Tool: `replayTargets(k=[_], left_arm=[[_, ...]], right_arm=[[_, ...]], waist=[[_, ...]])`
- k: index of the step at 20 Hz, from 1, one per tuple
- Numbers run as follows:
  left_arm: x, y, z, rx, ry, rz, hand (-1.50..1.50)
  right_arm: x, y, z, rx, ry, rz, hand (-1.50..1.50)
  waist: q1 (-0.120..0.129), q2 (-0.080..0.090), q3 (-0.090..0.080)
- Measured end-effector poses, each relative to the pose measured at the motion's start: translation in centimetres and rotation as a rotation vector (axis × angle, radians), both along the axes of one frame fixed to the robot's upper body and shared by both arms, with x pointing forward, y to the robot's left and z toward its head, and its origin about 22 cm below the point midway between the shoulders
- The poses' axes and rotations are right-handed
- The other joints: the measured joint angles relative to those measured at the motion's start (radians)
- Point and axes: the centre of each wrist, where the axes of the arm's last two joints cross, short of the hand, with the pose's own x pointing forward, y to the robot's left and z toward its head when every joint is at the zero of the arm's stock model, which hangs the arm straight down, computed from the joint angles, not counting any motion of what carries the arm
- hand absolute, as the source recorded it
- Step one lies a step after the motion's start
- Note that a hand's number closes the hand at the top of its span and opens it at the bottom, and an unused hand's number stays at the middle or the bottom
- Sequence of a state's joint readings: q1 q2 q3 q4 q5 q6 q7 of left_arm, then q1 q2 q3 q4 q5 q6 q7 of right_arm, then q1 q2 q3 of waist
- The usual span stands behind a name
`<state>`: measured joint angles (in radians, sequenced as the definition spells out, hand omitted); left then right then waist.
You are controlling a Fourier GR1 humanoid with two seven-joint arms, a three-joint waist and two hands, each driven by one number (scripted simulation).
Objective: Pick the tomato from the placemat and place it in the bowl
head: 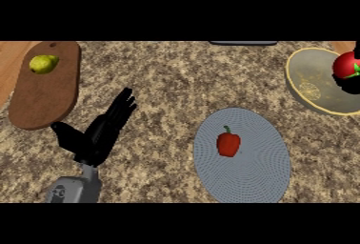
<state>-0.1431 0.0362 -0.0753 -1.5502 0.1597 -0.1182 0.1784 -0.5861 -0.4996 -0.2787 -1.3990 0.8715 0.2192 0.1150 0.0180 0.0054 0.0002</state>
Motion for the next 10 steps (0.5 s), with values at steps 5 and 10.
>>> replayTargets(k=[5,10], left_arm=[[0.2,-0.1,0.4,-0.003,-0.005,-0.018,0.0],[0.4,-0.8,0.4,-0.001,-0.007,-0.038,0.0]], right_arm=[[3.5,-1.8,-1.9,-0.067,0.005,-0.035,1.5],[5.6,-3.5,-4.5,-0.133,0.09,-0.095,1.5]], waist=[[0.012,0.004,0.001],[0.027,0.01,0.001]])
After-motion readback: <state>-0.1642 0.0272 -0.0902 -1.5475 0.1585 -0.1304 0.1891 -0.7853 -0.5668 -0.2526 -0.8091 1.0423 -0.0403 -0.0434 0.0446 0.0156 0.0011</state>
